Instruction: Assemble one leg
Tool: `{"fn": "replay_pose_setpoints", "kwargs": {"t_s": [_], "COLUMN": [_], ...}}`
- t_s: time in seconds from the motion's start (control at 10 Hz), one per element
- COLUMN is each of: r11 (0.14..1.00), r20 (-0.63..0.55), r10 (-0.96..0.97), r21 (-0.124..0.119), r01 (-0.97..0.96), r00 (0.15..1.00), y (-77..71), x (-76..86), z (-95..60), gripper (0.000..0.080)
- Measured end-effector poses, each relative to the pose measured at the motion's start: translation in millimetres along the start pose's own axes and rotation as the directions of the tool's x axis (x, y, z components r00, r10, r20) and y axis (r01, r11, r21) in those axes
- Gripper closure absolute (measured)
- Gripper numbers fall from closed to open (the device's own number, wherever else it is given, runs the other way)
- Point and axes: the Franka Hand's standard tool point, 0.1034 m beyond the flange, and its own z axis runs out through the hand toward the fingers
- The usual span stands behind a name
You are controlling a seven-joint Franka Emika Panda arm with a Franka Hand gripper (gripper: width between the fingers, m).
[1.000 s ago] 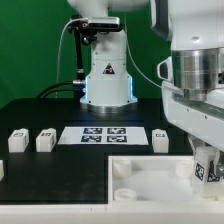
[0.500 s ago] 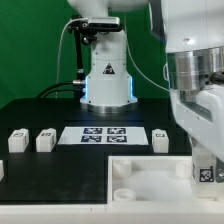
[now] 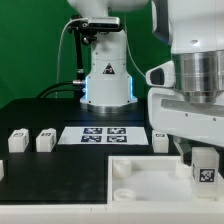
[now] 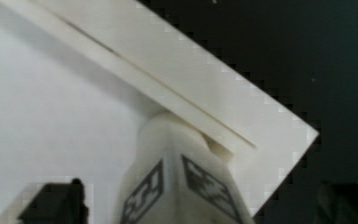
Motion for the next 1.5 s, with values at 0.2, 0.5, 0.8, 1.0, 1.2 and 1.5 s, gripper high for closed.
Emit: {"fn": "replay_pose_setpoints", "kwargs": {"t_s": [0.2, 0.5, 0.8, 1.0, 1.2, 1.5], "r11": [0.981, 0.815, 0.817, 0.874, 0.935, 0.987], "r20": [0.001, 0.015, 0.021, 0.019, 0.012, 0.012], "r10": [-0.196, -0.578, -0.574, -0.483, -0.352, 0.147], "r21": [-0.003, -0.048, -0.049, -0.047, -0.049, -0.063], "r01": [0.196, 0.578, 0.574, 0.483, 0.352, -0.146], "r00": [0.981, 0.816, 0.819, 0.875, 0.936, 0.989], "y": [0.6, 5.2, 6.3, 6.5, 6.8, 1.8], "x": [0.4, -0.7, -2.7, -3.4, -3.3, -1.8], "z": [-0.4, -1.3, 2.4, 2.8, 3.1, 3.1], "gripper": [0.0150, 0.0150, 0.0259, 0.0395, 0.0508, 0.0507]}}
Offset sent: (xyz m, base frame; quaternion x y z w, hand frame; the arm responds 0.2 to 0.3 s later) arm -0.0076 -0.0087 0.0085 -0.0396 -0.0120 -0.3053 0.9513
